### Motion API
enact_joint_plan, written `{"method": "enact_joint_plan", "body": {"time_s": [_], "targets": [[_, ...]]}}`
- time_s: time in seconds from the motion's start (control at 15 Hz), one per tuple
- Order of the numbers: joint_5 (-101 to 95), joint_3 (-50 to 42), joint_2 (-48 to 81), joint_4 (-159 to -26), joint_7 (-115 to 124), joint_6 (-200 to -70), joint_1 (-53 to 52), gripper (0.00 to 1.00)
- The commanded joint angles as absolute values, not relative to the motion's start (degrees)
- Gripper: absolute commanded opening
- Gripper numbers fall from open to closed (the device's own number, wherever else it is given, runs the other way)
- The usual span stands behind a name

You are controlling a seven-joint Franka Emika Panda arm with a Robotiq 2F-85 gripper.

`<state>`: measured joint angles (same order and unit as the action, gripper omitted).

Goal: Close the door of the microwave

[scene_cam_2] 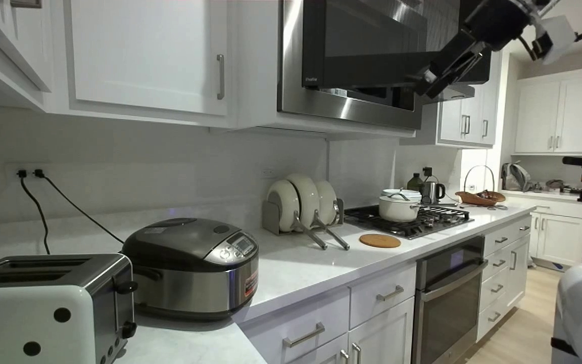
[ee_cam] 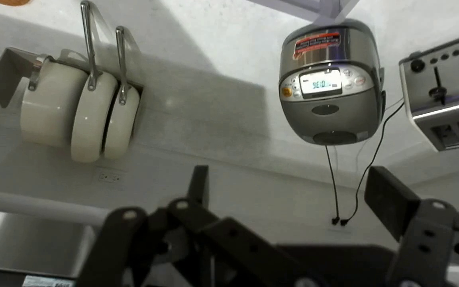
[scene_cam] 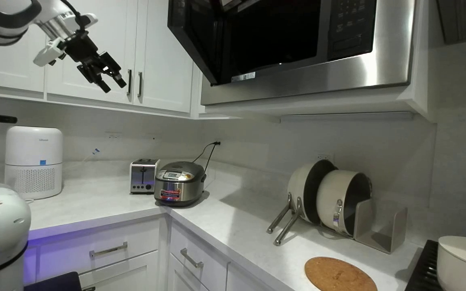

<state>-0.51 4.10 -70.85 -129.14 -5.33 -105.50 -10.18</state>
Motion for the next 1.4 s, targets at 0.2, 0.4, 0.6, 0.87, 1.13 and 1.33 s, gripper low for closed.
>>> {"method": "enact_joint_plan", "body": {"time_s": [0.2, 0.4, 0.6, 0.87, 1.13, 1.33], "targets": [[0.30, 9.12, -63.14, -119.21, 7.03, -110.11, -2.73, 1.00], [-0.82, 11.28, -61.86, -116.51, 11.77, -113.12, 0.98, 0.71], [-2.29, 12.98, -61.17, -114.69, 15.84, -116.14, 5.39, 0.53], [-4.20, 14.25, -60.08, -113.22, 20.92, -118.82, 11.37, 0.22], [-6.50, 14.88, -59.11, -112.49, 24.93, -120.80, 16.06, 0.00], [-8.29, 15.29, -58.22, -112.20, 27.40, -121.67, 18.97, 0.00]]}}
